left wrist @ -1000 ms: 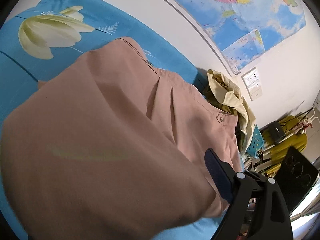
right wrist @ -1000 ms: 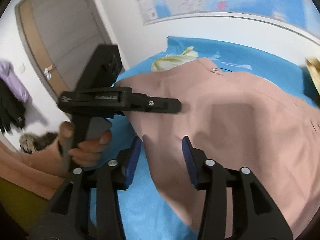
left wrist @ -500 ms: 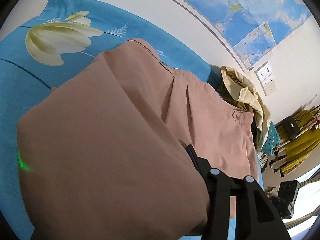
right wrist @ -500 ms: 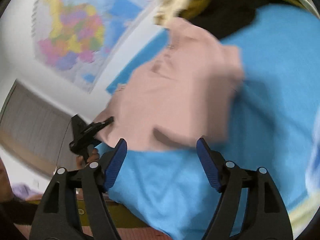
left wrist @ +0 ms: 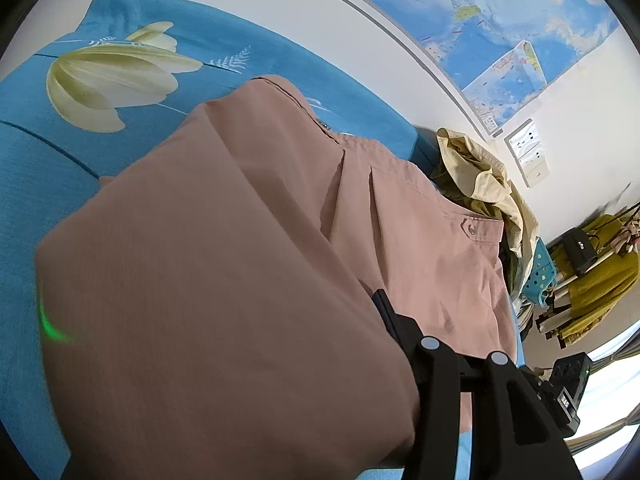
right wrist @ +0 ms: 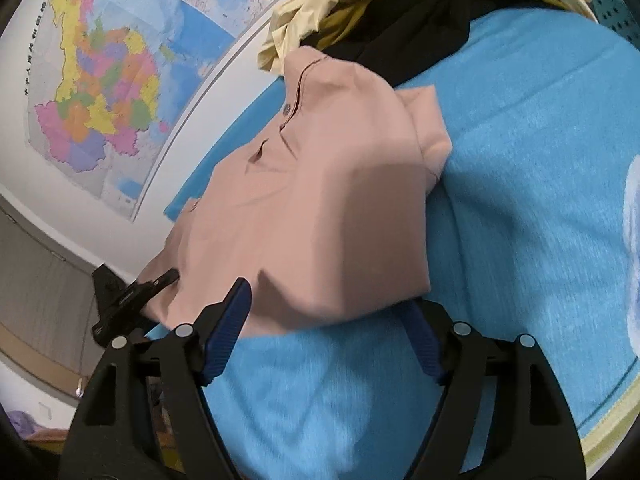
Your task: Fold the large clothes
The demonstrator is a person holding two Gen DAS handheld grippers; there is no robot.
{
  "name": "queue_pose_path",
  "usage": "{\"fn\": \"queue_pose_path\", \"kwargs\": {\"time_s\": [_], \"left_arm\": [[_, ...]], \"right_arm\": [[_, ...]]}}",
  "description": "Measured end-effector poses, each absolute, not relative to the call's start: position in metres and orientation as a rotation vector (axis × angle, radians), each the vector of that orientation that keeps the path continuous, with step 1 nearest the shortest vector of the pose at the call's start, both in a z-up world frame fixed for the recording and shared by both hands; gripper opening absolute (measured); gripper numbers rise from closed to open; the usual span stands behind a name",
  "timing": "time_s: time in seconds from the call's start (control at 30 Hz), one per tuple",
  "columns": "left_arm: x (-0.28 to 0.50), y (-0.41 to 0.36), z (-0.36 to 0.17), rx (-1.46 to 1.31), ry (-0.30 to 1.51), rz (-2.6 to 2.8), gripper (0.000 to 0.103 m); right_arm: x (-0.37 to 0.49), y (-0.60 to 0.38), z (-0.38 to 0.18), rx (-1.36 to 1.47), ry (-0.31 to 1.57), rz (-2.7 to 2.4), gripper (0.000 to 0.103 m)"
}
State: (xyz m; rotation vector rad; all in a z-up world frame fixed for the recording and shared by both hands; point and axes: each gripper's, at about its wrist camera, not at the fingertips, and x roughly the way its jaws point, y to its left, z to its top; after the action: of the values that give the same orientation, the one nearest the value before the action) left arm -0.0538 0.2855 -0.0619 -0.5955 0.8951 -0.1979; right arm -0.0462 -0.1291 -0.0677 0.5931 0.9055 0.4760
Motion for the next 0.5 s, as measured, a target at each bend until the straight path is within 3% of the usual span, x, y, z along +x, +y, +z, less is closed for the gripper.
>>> {"fn": "queue_pose_path", "kwargs": {"time_s": [0.07, 0.3, 0.5], "left_arm": [[-0.054, 0.287, -0.062, -0.6, 0.894, -0.203, 0.05], [-0.051, 0.285, -0.061, -0.612, 0.899, -0.215, 0.056], [-0.04, 0.271, -0.056, -0.56, 0.907, -0.176, 0.077]], "right_arm": [[-0.041, -0.123, -0.067, 0.573, 0.887, 0.471, 0.081], [-0.011, -0.108, -0.065, 0.588, 0.865, 0.494, 0.083], [0.007, -0.103, -0.058, 0.597, 0.854, 0.546, 0.083]]}}
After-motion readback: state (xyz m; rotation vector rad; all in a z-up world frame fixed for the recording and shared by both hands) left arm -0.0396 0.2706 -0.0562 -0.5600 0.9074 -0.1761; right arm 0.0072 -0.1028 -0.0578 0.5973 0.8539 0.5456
